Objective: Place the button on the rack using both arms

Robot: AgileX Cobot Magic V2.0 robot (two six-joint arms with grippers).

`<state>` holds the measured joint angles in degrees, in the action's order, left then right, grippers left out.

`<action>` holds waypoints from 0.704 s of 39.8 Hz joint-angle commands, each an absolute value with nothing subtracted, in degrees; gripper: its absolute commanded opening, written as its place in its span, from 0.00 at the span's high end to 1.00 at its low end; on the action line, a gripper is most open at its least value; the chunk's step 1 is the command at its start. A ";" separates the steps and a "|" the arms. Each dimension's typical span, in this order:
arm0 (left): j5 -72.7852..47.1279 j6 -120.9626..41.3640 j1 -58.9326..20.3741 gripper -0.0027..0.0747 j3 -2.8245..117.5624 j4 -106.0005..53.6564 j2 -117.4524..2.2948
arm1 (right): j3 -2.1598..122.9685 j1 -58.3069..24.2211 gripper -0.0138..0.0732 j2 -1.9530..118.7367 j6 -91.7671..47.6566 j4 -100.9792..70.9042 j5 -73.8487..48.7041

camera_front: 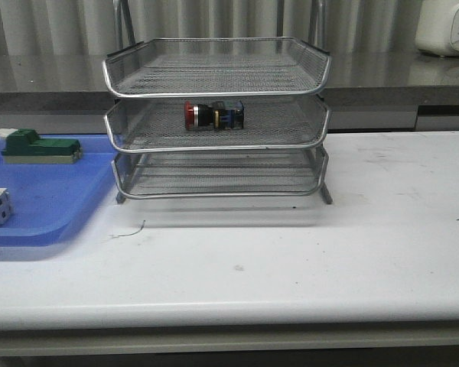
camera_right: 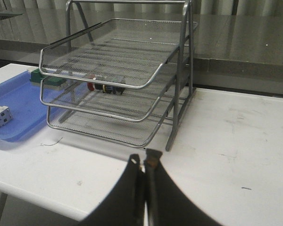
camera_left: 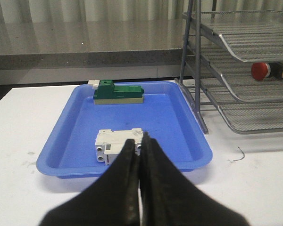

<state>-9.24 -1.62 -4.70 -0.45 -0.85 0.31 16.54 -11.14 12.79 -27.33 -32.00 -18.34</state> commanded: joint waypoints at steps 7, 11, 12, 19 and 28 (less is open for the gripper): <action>-3.97 -1.12 -4.53 0.99 -0.96 -1.38 1.58 | 18.20 -10.71 0.91 13.17 -27.41 -33.01 -14.25; -3.97 -1.12 -4.53 0.99 -0.96 -1.38 1.58 | 18.20 -10.71 0.91 13.17 -27.41 -33.01 -14.25; -3.97 -1.12 -4.53 0.99 -0.96 -1.38 1.58 | 18.20 -10.71 0.91 13.17 -27.41 -33.01 -14.25; -3.97 -1.12 -4.53 0.99 -0.96 -1.38 1.58 | 18.20 -10.71 0.91 13.17 -27.41 -33.01 -14.25; -3.97 -1.12 -4.53 0.99 -0.96 -1.38 1.58 | 16.29 -10.68 0.91 13.08 -27.10 -28.21 -12.25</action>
